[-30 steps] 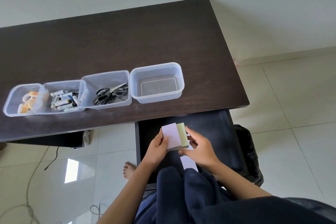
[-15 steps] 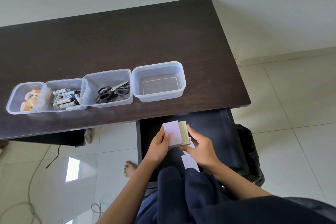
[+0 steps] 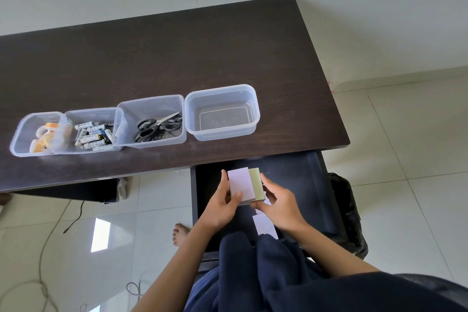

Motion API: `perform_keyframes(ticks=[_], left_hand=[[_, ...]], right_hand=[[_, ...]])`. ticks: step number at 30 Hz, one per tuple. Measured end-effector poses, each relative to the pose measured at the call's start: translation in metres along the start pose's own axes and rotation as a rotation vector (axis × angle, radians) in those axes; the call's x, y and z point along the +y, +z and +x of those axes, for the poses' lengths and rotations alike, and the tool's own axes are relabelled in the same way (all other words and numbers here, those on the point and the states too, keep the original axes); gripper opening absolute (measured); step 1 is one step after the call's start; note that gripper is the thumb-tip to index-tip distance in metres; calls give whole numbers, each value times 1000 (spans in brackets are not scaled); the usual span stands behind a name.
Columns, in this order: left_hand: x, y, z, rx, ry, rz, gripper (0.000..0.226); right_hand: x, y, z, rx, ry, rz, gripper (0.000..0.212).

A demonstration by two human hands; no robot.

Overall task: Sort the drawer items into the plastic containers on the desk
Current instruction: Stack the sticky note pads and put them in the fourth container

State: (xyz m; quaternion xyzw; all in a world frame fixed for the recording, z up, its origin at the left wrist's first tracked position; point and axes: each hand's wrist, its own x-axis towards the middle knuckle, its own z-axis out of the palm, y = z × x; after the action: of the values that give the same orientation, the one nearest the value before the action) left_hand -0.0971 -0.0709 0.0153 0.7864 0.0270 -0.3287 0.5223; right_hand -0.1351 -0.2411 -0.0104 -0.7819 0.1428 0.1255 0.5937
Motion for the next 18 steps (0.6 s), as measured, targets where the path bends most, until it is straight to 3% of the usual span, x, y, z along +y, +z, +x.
perform_keyframes(ticks=[4, 18], left_hand=[[-3, -3, -2, -23, 86, -16, 88], [-3, -9, -6, -45, 106, -96, 79]], right_hand=[[1, -2, 1, -16, 6, 14, 78], [1, -6, 2, -54, -21, -9, 79]])
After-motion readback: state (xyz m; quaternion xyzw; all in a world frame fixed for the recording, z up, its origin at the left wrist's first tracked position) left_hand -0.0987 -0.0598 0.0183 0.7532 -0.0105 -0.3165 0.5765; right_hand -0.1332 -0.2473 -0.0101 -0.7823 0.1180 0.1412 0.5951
